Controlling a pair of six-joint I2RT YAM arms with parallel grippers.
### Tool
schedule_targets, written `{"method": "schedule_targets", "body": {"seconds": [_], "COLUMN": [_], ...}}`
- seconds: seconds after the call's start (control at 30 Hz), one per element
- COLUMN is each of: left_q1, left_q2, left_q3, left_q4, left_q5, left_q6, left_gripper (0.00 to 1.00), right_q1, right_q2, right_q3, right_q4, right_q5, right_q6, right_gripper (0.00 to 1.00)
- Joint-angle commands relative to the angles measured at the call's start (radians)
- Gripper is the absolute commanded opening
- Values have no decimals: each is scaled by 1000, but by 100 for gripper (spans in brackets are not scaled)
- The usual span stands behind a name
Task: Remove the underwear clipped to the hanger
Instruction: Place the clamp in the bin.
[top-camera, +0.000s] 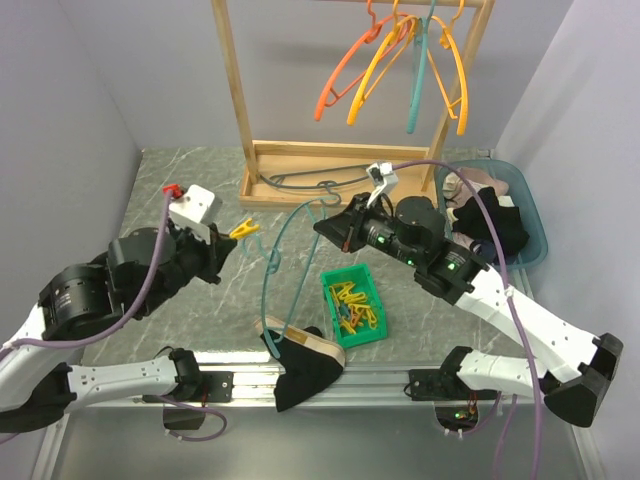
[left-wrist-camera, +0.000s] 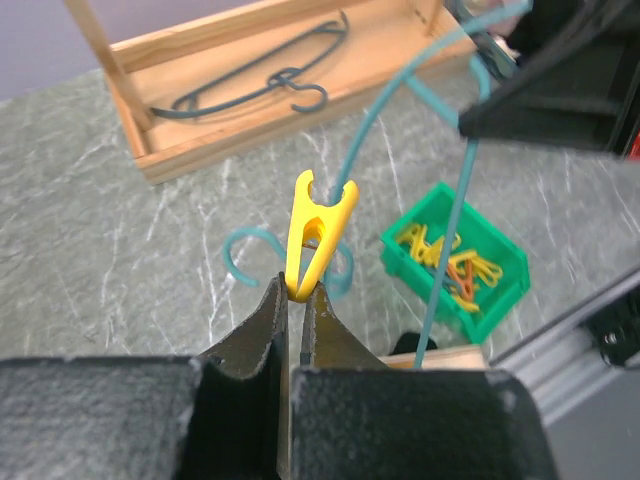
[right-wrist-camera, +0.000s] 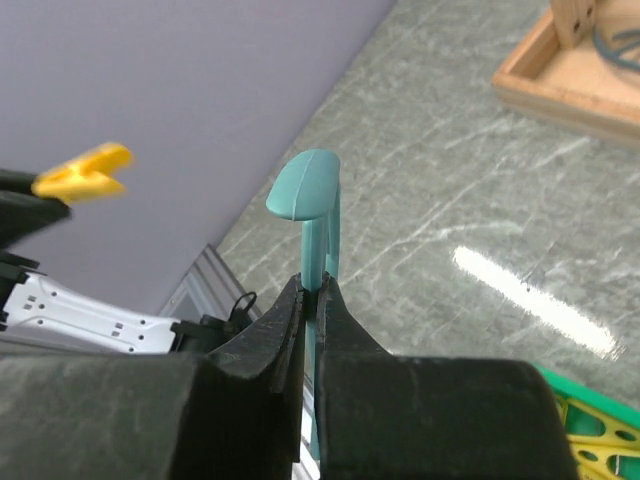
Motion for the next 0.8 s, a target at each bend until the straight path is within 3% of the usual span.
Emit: {"method": "schedule_targets", "body": {"seconds": [0.0, 0.1, 0.3, 0.53, 0.77], "left_q1": [-3, -3, -5, -3, -3], "left_q2": [37, 2, -104, -83, -37], "left_q3": [13, -8, -41, -102, -237], "left_q4": [27, 22, 56, 27, 45], "left_q5": [-105, -180, -189, -65, 42], "left_q6": [-53, -111, -197, -268, -346], "left_gripper": [0, 0, 0, 0, 0], "right_q1": [-2, -2, -1, -1, 5], "right_q2": [22, 21, -56, -85, -195], "right_q3": [-27, -39, -97, -28, -154], "right_q4": [114, 157, 356, 369, 512], "right_q5": [-21, -4, 41, 96, 185], "right_q6": [45, 45, -62, -239, -256], "right_gripper": [0, 0, 0, 0, 0]}}
